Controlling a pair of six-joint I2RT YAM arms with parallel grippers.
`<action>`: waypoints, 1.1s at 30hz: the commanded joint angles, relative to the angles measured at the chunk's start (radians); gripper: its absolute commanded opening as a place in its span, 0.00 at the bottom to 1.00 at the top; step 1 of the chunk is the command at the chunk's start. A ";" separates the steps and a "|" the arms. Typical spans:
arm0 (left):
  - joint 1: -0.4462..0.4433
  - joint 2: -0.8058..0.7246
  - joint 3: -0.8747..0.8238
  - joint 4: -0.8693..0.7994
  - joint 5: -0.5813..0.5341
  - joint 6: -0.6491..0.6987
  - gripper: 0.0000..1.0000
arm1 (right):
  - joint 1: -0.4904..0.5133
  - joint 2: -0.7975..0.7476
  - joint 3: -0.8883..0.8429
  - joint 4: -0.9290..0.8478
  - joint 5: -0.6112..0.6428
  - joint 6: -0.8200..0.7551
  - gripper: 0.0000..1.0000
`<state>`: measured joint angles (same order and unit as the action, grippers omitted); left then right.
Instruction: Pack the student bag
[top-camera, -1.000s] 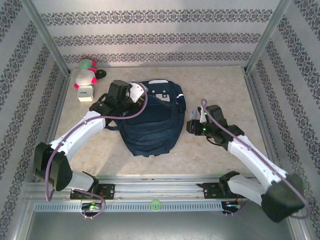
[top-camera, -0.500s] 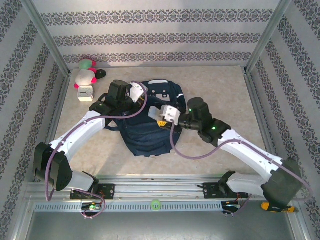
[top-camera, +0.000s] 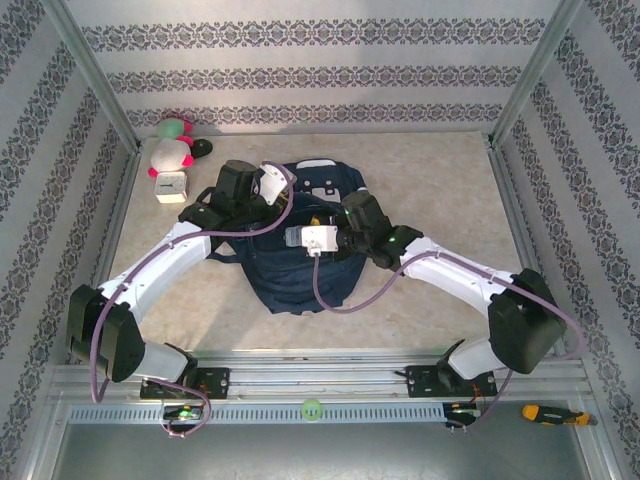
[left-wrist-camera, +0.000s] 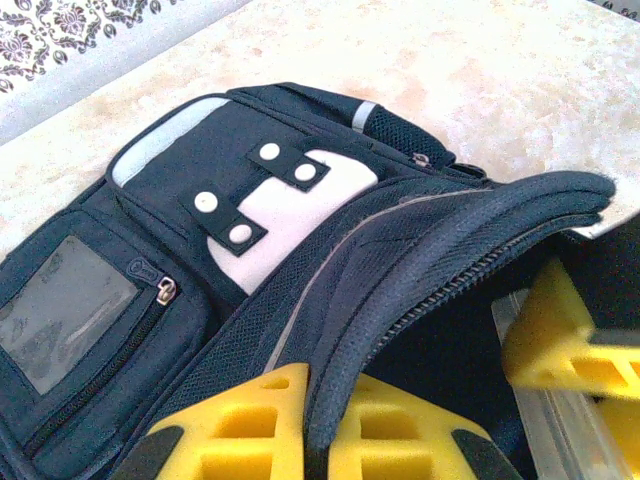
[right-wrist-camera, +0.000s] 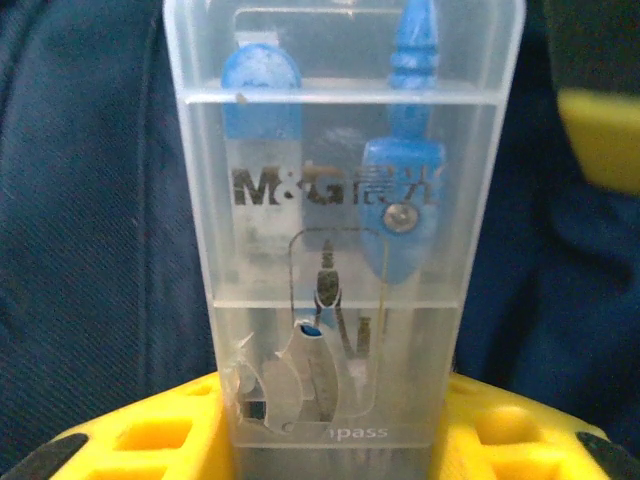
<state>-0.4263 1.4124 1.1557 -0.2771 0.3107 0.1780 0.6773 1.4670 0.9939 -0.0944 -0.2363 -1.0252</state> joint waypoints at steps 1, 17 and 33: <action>-0.002 -0.055 0.030 0.103 0.012 -0.033 0.00 | -0.029 0.040 0.056 -0.061 0.086 0.007 0.39; -0.002 -0.058 0.038 0.103 0.013 -0.034 0.00 | -0.044 0.063 0.129 -0.090 0.157 0.153 0.56; -0.022 -0.056 -0.112 0.045 0.293 0.343 0.13 | -0.068 -0.347 -0.111 -0.063 -0.046 0.803 0.56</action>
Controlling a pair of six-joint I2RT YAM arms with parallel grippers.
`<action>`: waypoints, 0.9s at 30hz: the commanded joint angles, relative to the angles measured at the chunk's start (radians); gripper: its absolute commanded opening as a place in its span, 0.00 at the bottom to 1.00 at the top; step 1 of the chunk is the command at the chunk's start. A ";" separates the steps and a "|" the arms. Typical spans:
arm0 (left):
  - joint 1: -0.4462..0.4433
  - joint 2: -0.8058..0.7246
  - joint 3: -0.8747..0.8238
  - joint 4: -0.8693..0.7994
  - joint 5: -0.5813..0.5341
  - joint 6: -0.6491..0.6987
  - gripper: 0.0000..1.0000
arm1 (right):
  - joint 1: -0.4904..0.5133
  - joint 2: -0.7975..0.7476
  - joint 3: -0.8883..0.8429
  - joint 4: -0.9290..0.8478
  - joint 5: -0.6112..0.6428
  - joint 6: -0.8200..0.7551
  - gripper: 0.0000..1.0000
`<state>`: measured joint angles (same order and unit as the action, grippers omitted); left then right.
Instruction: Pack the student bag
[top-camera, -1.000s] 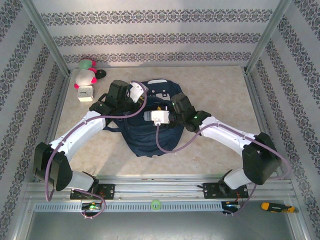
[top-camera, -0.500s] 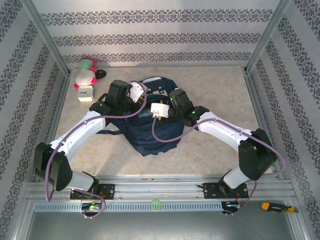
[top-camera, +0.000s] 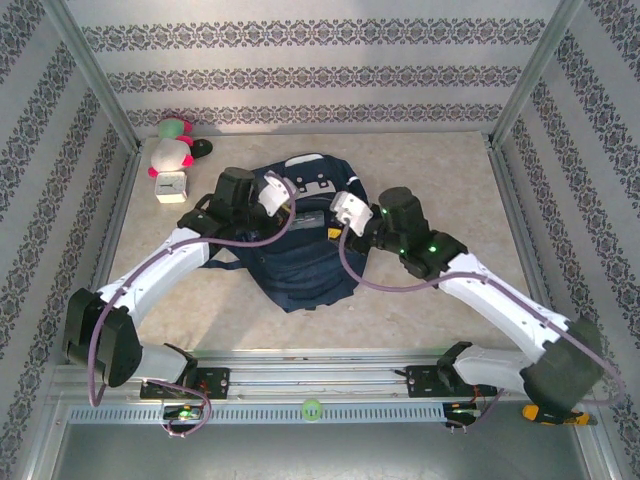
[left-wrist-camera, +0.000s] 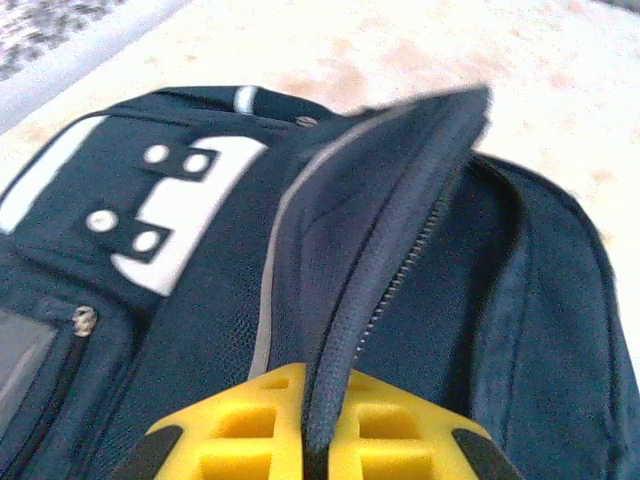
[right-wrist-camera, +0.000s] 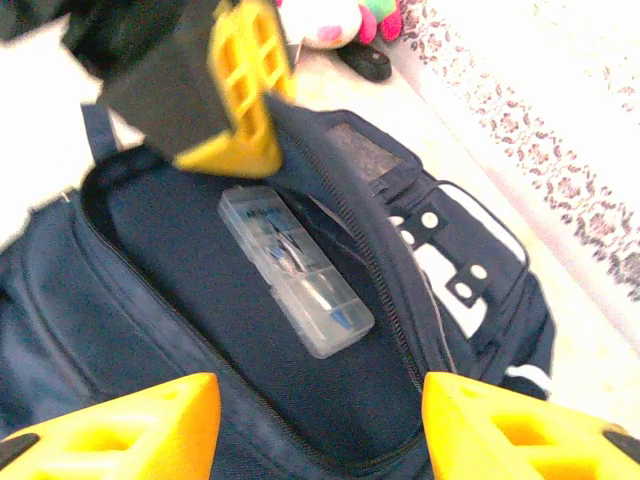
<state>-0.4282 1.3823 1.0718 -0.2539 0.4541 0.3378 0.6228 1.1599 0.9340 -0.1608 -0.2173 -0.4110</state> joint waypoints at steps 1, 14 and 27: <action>-0.036 -0.016 -0.039 -0.018 0.163 0.248 0.16 | -0.017 -0.062 -0.067 0.003 -0.074 0.209 0.56; -0.147 0.138 -0.127 -0.096 -0.024 0.414 0.32 | -0.044 -0.140 -0.178 0.008 -0.065 0.254 0.56; 0.064 -0.213 -0.168 0.099 -0.019 -0.116 0.77 | 0.088 0.005 0.027 -0.179 0.012 -0.283 0.61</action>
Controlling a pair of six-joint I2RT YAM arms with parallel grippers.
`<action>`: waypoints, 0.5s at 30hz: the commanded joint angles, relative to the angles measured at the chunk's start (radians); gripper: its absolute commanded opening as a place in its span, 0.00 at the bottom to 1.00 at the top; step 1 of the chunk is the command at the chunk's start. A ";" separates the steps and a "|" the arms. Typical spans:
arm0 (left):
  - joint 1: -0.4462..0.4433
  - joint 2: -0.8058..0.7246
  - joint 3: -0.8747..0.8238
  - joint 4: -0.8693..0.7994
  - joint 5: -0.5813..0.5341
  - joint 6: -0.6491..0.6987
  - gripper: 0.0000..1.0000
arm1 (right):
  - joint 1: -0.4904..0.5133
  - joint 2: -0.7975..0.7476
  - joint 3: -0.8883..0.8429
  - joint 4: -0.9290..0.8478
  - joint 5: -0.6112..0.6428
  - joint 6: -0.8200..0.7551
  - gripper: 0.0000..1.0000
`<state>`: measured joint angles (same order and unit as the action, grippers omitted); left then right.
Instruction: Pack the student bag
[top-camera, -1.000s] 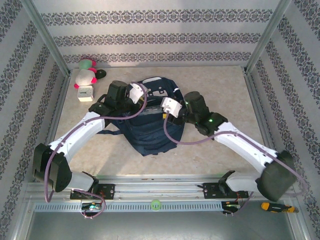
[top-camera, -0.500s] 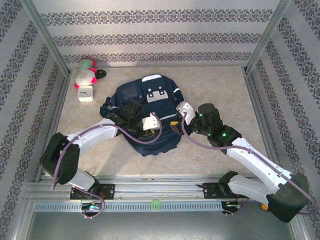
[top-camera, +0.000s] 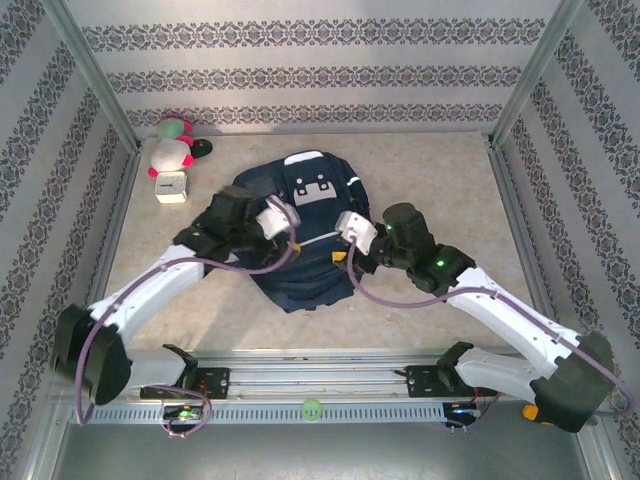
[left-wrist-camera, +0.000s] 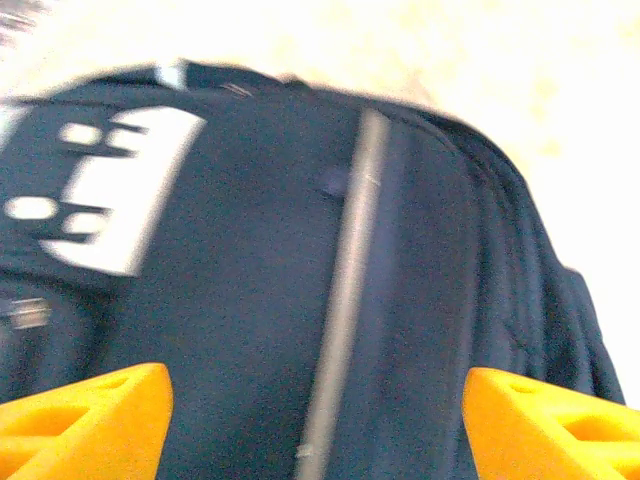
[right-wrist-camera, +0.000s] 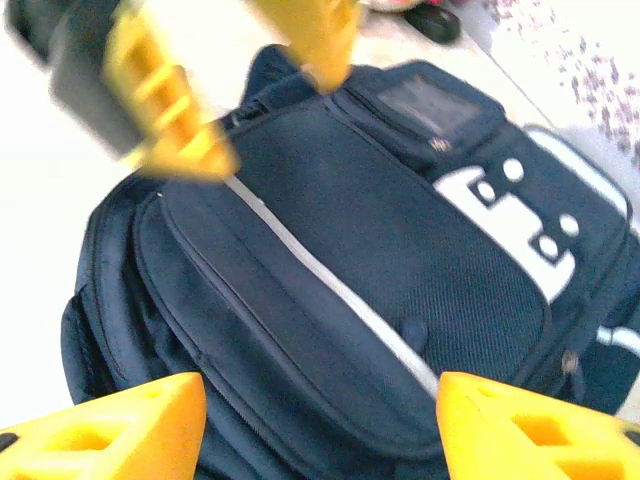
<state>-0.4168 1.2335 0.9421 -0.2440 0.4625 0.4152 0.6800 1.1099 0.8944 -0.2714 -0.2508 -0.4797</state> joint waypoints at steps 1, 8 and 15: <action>0.076 -0.085 -0.051 0.094 -0.064 -0.226 0.77 | 0.043 0.086 0.091 -0.080 0.057 -0.242 0.61; 0.171 -0.119 -0.177 0.001 -0.092 -0.133 0.77 | 0.045 0.267 0.203 -0.084 0.058 -0.258 0.62; 0.224 -0.044 -0.221 -0.089 -0.038 0.351 0.77 | 0.019 0.285 0.162 -0.063 0.011 -0.236 0.61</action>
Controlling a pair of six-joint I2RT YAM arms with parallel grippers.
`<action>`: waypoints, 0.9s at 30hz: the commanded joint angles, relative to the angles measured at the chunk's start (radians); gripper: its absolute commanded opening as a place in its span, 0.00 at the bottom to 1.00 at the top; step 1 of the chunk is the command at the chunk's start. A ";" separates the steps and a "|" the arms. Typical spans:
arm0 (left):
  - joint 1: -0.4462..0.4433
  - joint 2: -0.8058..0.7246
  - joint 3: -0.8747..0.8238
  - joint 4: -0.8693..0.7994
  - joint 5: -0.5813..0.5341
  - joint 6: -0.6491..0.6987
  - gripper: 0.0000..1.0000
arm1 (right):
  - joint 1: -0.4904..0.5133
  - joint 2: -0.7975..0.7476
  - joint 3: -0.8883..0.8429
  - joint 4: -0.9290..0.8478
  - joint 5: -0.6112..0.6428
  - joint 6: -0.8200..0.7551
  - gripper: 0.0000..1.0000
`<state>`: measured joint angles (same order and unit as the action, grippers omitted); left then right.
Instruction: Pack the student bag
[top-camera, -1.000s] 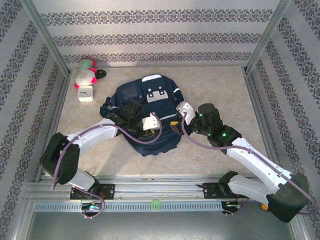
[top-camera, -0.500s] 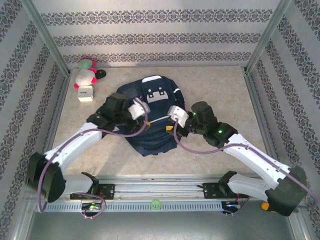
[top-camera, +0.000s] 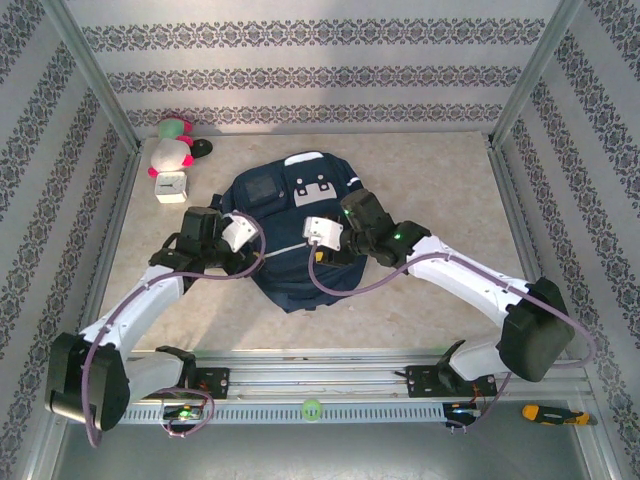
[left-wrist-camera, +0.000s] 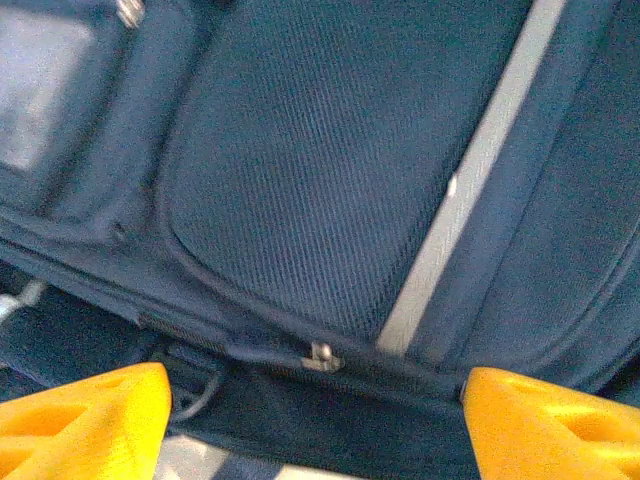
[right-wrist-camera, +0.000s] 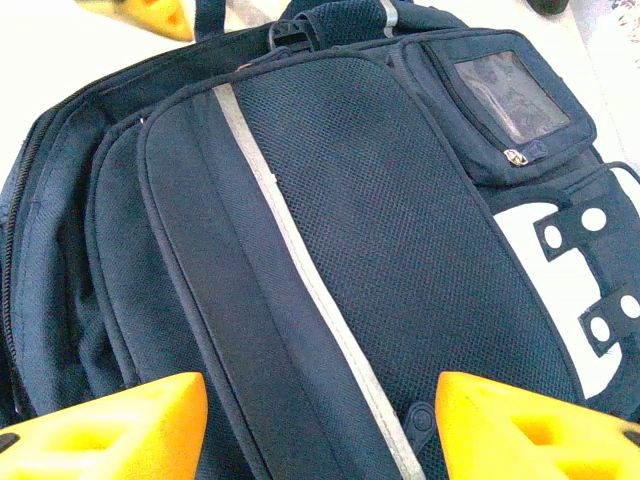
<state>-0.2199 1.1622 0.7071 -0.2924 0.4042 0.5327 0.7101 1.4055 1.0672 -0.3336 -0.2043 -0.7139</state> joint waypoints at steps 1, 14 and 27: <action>0.032 0.044 0.020 -0.045 0.023 0.280 0.77 | -0.014 -0.016 -0.021 0.003 -0.044 0.005 0.61; 0.082 0.293 0.176 -0.129 0.058 0.710 0.75 | -0.036 -0.098 -0.130 0.047 -0.096 0.057 0.61; 0.071 0.340 0.206 -0.212 0.142 0.734 0.40 | -0.060 -0.159 -0.203 0.089 -0.116 0.171 0.61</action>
<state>-0.1486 1.5146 0.9085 -0.4309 0.5014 1.2442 0.6628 1.2793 0.8917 -0.2806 -0.2951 -0.6163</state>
